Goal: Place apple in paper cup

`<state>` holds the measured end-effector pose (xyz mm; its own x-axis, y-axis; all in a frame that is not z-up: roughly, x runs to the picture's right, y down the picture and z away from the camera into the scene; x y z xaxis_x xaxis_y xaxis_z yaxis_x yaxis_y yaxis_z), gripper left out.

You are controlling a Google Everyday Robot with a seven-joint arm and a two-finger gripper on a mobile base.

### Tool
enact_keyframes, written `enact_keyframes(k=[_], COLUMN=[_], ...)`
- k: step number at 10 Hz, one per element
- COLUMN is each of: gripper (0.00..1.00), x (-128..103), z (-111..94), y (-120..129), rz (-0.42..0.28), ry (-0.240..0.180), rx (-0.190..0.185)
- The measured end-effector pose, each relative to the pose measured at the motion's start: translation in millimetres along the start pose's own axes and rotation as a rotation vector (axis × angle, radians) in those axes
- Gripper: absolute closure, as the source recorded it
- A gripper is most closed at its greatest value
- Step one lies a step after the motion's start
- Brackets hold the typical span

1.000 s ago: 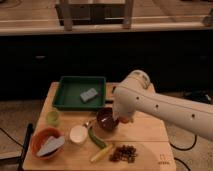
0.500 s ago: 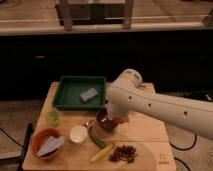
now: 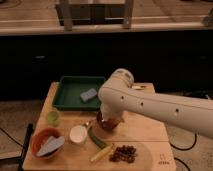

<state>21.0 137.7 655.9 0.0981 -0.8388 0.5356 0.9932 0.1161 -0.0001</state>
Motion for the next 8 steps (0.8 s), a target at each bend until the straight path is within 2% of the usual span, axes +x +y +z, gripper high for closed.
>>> enact_keyframes(k=[2,5,8], gripper=[1.00,1.00,1.00], x=[-1.7,-2.9,-2.9], z=[0.8,0.6,1.2], y=[-20.2,-25.9,-46.1], rz=[-0.034,-0.063,-0.104], ry=[0.003,0.005,0.013], rx=[0.008,-0.002,0.003])
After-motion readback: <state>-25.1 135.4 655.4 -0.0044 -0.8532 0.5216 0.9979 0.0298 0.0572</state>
